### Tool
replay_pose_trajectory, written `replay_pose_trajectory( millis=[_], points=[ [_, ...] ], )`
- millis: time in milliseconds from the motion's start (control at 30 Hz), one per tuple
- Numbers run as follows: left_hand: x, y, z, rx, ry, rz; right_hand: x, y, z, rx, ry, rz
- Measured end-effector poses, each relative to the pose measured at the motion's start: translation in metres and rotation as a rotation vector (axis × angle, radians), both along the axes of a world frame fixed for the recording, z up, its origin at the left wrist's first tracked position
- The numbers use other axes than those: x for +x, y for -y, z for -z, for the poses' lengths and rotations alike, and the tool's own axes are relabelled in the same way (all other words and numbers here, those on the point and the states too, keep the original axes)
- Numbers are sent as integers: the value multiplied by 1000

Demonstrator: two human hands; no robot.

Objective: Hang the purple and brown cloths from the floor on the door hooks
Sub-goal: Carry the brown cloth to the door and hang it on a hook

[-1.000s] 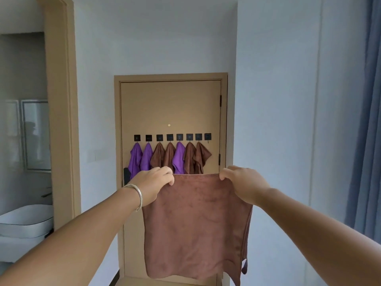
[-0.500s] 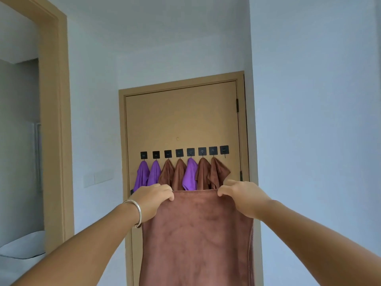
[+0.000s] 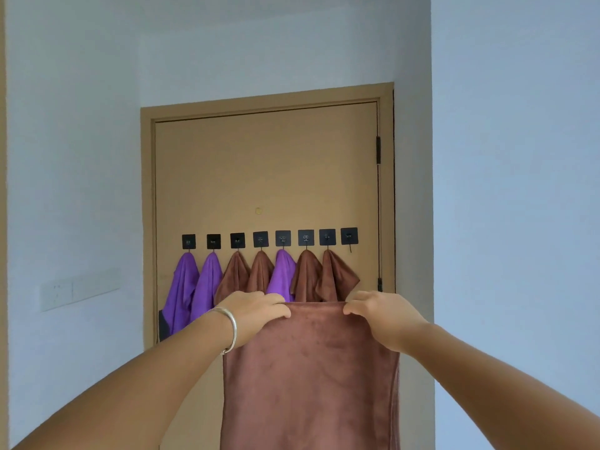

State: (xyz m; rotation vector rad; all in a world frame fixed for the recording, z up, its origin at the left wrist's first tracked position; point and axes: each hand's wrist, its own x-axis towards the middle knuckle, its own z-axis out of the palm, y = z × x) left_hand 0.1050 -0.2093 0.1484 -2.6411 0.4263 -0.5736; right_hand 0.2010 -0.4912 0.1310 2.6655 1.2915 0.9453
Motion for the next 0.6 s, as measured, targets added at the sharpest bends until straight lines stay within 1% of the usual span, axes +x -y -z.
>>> replay_pose_trajectory(
  millis=[167,267,400,500,600],
  points=[
    [89,-20,-10,-20,0,82,68,-24,-10,22,-4,109],
    [135,-28,-14,-96,-10,128,99,-32,-16,81,-8,165],
    [191,-31,-14,-175,-21,195,133,-39,-16,157,73,261],
    [236,-27,-13,-198,-33,222,164,-39,-19,158,102,355],
    [281,-21,-15,-217,-25,235,202,-39,-28,177,119,406]
  ],
)
